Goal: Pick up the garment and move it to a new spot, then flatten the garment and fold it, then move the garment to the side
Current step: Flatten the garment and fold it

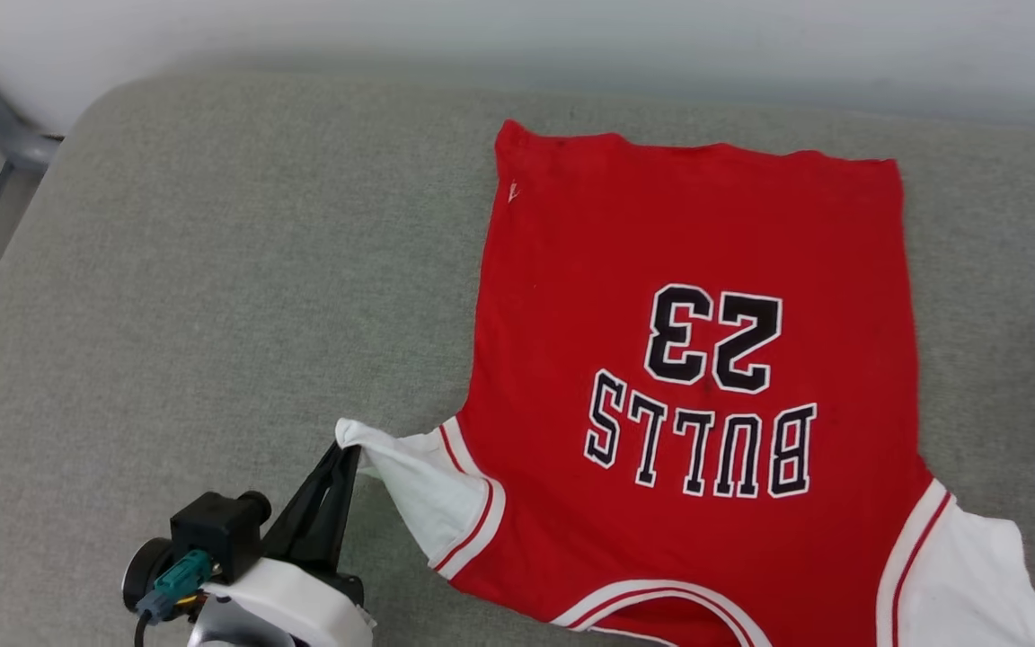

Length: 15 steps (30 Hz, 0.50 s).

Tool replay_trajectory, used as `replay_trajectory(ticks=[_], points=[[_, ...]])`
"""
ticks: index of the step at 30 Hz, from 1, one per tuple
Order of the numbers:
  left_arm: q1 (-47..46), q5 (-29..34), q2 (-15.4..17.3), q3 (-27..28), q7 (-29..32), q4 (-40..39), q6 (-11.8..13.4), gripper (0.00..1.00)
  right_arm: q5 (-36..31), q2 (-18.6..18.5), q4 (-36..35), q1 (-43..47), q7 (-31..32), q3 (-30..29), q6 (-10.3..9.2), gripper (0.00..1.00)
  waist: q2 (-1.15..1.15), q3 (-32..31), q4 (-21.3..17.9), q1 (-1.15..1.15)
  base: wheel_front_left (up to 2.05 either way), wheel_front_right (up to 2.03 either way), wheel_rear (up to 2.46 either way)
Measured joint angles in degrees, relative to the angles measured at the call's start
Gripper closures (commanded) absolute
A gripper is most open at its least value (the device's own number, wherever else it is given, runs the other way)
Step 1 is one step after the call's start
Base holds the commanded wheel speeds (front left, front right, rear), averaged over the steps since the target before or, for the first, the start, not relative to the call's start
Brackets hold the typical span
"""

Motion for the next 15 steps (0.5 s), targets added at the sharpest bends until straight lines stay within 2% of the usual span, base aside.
replay_trajectory(ticks=[8, 12, 15], points=[[-2.56, 4.01, -4.72, 1.99, 0.0, -0.83, -2.24, 1.0, 3.02, -3.19, 8.61, -16.95, 25.03, 8.33, 0.01, 0.0, 0.0, 7.05, 4.05, 0.0, 0.0, 0.0, 0.0], [-4.53, 5.89, -7.24, 2.75, 0.0, -0.99, -4.05, 1.0, 1.82, -2.79, 14.12, -24.79, 33.48, 8.86, 0.0, 0.0, 0.0, 10.93, 5.76, 0.0, 0.0, 0.0, 0.0], [-5.92, 7.16, -9.32, 2.96, 0.0, -0.88, -5.46, 1.0, -0.48, -2.35, 17.0, -29.29, 36.87, 8.61, 0.0, 0.0, 0.0, 13.87, 7.17, 0.0, 0.0, 0.0, 0.0]])
